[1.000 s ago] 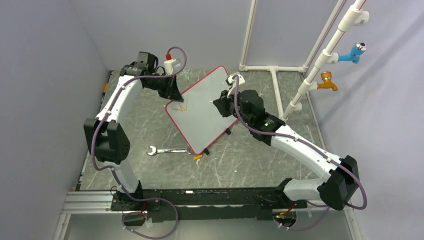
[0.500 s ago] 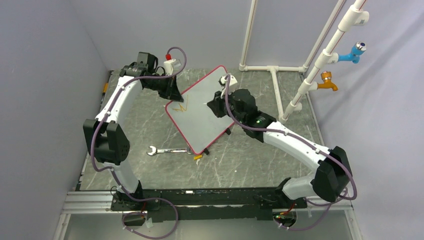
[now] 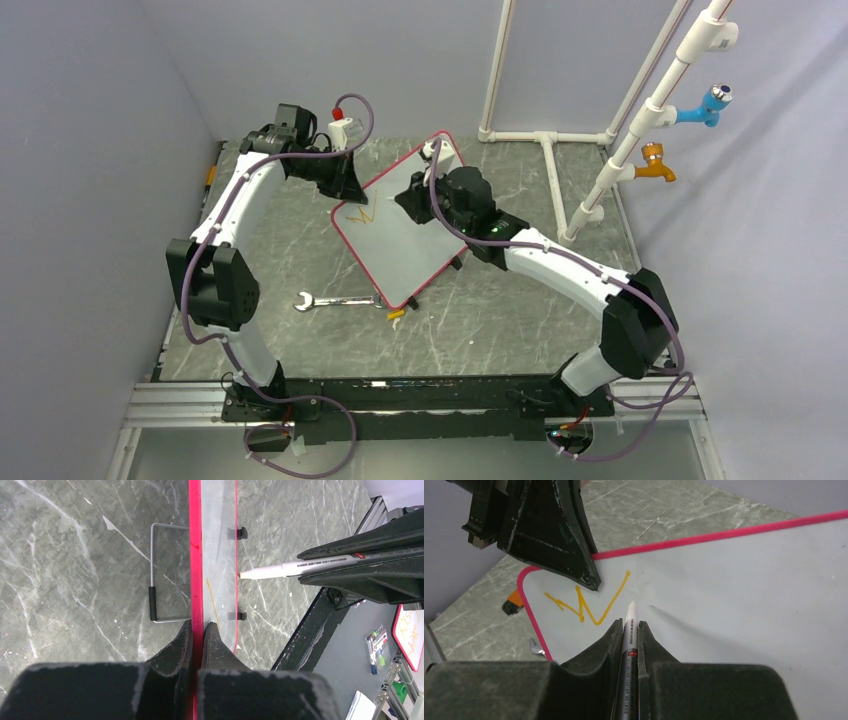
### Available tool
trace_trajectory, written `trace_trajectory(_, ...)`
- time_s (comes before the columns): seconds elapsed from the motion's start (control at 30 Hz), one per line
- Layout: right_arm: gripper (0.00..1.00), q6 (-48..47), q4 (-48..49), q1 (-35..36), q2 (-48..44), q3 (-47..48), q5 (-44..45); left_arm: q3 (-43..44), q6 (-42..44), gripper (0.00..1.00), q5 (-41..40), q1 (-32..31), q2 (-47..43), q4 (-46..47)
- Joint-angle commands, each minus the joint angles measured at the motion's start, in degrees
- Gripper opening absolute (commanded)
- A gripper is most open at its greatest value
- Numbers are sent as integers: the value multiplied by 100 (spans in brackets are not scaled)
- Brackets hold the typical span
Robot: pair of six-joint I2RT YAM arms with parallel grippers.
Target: Write a sentence on the whiteboard
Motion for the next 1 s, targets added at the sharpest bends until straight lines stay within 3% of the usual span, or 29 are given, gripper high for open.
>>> trace_trajectory(0.0, 0, 6, 455, 4, 173, 400, -129, -140, 555, 0, -779, -140, -81, 87)
trace_trajectory(0.97, 0, 178, 470, 120, 585, 336, -219, -144, 560, 0, -771, -193, -90, 74)
